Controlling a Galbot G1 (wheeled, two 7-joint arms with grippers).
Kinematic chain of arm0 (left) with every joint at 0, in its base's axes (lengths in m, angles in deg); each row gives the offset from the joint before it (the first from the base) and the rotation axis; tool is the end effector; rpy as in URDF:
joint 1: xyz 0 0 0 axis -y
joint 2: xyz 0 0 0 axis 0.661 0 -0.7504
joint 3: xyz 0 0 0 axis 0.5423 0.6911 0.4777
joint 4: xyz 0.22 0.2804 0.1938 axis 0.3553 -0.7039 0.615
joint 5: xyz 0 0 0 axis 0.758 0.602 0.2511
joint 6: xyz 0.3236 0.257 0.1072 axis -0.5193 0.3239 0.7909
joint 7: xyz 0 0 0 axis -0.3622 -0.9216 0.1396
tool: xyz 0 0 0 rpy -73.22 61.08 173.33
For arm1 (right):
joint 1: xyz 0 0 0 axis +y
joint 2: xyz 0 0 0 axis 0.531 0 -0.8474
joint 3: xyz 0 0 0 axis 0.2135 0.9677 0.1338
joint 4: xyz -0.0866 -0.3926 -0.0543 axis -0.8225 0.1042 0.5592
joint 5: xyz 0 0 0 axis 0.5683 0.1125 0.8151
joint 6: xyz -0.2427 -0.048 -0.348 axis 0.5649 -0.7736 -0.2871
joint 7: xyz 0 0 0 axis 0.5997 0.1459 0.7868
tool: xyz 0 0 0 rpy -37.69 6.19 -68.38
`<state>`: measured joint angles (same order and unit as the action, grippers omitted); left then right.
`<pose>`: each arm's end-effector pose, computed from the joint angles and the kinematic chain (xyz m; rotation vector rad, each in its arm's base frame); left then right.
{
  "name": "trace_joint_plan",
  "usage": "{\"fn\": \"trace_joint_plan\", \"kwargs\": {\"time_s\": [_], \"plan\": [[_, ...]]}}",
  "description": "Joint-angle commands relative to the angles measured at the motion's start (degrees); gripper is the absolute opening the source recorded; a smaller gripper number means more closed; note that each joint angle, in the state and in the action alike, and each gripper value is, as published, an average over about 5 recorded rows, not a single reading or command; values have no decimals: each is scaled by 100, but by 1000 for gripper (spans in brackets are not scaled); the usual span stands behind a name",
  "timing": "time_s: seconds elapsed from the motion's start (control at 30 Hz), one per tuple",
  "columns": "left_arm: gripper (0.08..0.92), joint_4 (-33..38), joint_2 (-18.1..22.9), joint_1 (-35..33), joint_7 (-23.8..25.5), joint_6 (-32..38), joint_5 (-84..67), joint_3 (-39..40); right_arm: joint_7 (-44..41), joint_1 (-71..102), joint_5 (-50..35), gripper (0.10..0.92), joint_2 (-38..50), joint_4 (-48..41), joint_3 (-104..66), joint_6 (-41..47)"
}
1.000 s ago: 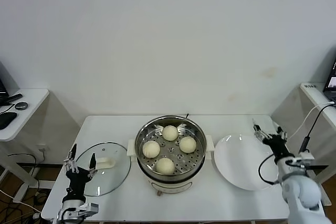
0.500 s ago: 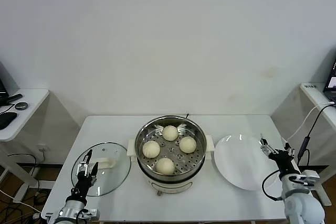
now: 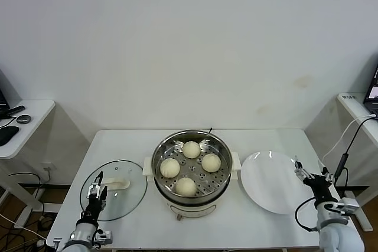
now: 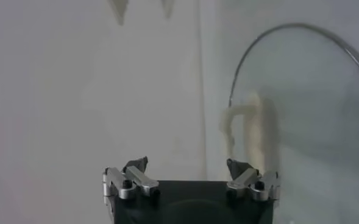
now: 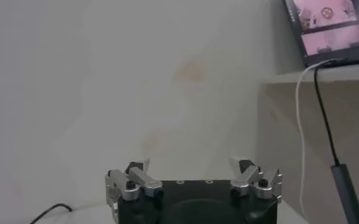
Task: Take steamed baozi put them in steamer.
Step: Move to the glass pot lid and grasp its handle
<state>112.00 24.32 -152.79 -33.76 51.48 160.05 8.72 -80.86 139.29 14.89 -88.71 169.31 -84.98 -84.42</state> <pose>0.2683 0.1574 -0.4799 -0.0949 -2.0304 -2.2067 0.2950 -0.2271 -0.3915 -0.1952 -3.0731 -0.2928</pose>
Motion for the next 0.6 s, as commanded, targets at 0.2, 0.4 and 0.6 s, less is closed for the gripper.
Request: {"fn": "trace_joint_plan", "kwargs": {"time_s": [0.2, 0.4, 0.6], "plan": [[823, -780, 70, 950, 47, -203, 50, 107, 41, -11, 48, 823, -101, -19, -43, -11], [823, -1153, 37, 1333, 3, -253, -25, 157, 43, 68, 69, 823, -107, 15, -83, -28], [823, -1476, 85, 1497, -160, -255, -124, 237, 43, 112, 66, 823, -137, 44, -118, -39]]}}
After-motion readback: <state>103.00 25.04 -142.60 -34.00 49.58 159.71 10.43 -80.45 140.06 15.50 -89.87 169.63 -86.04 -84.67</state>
